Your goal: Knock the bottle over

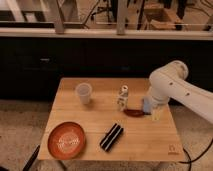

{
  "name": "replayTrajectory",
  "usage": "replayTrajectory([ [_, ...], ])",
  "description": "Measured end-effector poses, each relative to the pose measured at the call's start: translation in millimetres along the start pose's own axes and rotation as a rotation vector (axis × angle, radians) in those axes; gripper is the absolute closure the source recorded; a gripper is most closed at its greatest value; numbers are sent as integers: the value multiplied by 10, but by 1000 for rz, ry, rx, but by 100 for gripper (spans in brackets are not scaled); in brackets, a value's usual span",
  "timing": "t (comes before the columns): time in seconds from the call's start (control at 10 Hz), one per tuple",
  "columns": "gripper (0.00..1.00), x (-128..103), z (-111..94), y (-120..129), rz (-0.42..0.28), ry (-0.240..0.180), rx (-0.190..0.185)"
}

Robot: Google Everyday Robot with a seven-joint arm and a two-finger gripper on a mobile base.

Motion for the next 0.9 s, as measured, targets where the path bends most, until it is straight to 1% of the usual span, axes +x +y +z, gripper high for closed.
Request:
replayTrajectory([
  [0.4,20,-63,102,-47,-33,-3,7],
  [0.5,20,-249,179,-91,-58,-7,10],
  [0.6,20,-358,211,-138,-71,-10,14],
  [0.7,21,-391,237,-167,-77,-11,16],
  [0.9,37,-339,285,-230,-84,-16,19],
])
